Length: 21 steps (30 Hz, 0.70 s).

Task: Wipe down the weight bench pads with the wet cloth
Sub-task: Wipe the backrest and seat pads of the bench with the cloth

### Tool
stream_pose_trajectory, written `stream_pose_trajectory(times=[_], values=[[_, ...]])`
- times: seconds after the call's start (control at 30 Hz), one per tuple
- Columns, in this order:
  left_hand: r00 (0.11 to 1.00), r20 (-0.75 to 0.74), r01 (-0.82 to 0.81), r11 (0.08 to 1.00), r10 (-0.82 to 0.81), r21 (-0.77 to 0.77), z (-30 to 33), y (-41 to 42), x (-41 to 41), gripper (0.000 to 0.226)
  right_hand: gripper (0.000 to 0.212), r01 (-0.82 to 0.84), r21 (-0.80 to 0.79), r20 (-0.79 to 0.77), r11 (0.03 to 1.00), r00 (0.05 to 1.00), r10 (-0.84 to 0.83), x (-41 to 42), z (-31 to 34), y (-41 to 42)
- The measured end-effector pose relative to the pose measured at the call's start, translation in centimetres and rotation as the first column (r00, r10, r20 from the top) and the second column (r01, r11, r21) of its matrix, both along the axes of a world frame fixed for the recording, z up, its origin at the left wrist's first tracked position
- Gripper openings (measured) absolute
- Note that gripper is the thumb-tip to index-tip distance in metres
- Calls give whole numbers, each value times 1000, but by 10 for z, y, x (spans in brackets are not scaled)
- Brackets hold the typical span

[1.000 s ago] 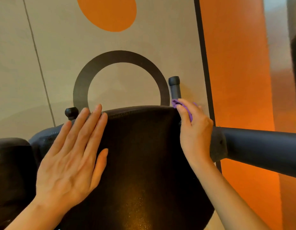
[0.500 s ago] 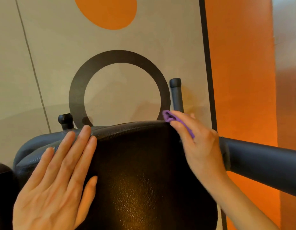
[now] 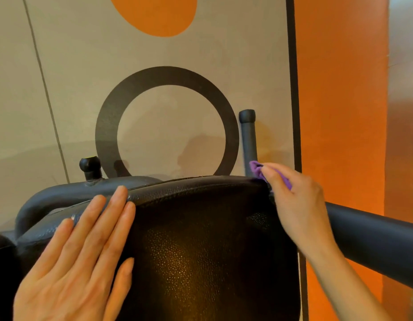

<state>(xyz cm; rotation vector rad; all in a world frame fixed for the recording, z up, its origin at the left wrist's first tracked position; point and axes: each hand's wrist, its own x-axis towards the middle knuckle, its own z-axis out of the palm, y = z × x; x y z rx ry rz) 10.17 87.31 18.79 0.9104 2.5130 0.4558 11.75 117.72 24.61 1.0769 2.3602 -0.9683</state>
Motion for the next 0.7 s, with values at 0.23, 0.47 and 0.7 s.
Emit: stream_pose_trajectory(times=[0.23,0.47,0.7], values=[[996,-79,47,999,-49,-27,4,-1,1,65,26,-339,24,-106,940,935,340,-23,5,-63],[989,-151,11,998,-3,54,-1,0,3,62,22,-91,164,-187,982,975,122,-9,3,-64],[964,-250,89,996,-94,-31,20,6,-11,67,30,-196,178,-278,964,930,240,-2,-1,-55]])
